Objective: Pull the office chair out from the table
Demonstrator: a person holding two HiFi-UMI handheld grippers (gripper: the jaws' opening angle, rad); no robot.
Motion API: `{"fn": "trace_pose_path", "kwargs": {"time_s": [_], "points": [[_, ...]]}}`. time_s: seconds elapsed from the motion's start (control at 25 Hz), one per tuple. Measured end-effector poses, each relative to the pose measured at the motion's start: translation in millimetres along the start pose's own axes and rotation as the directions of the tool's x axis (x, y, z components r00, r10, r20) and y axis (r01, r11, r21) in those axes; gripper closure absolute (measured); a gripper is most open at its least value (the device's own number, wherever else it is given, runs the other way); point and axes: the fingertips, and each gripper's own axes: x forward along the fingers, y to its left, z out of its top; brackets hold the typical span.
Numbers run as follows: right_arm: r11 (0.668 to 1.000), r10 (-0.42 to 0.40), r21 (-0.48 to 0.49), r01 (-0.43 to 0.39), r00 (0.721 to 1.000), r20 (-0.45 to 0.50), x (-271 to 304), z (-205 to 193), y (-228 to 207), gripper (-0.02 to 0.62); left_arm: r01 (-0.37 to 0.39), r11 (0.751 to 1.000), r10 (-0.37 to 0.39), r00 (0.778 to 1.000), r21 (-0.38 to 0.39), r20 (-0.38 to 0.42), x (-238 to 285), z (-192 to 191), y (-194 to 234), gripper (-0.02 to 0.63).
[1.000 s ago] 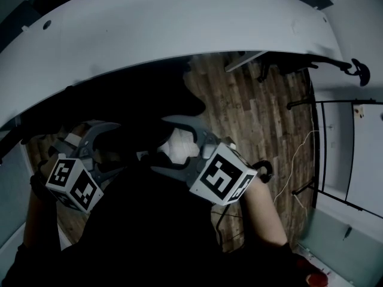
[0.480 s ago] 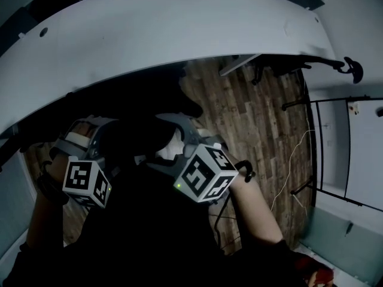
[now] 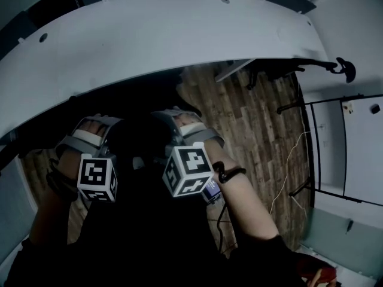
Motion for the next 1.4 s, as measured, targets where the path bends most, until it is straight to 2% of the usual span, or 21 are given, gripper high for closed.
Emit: {"fn": "trace_pose_path", "kwargs": {"time_s": [0.16, 0.28, 0.36, 0.44, 0.8, 0.96, 1.4], "points": [[0.984, -0.07, -0.173, 0.05, 0.991, -0.114, 14.7, -12.1, 0.3, 0.184, -0.027, 0.999, 0.027, 1.0, 0.016, -0.005, 1.3, 1.1, -1.0, 0.205], [0.959, -0.12, -0.273, 0.08, 0.984, -0.134, 19.2, -19.3, -3.8, 0.246, -0.043, 0.999, 0.043, 0.999, 0.028, -0.006, 3.0, 0.2, -0.6, 0.232], [0.945, -0.12, -0.317, 0.074, 0.984, -0.129, 16.9, -24.4, -2.3, 0.31, -0.038, 0.999, 0.038, 0.999, 0.032, -0.014, 5.4, 1.8, -2.0, 0.242], [0.936, -0.114, -0.347, 0.062, 0.984, -0.134, 12.5, -33.4, 2.1, 0.333, -0.029, 0.999, 0.029, 0.999, 0.027, -0.019, 8.6, 9.2, -4.5, 0.254], [0.922, -0.078, -0.386, 0.018, 0.987, -0.139, -17.9, -80.2, 26.2, 0.337, -0.033, 0.999, 0.032, 0.999, -0.03, -0.036, 22.9, 68.3, -17.4, 0.267], [0.918, -0.069, -0.397, 0.022, 0.992, -0.107, -37.2, -94.9, 42.6, 0.334, 0.0, 0.995, -0.003, 0.999, -0.096, -0.032, 22.1, 99.7, -28.4, 0.275], [0.908, -0.067, -0.415, 0.062, 0.998, 0.004, -103.9, -144.1, 107.9, 0.33, 0.018, 0.984, -0.027, 0.998, -0.177, -0.048, 24.2, 204.6, -75.5, 0.275]]}}
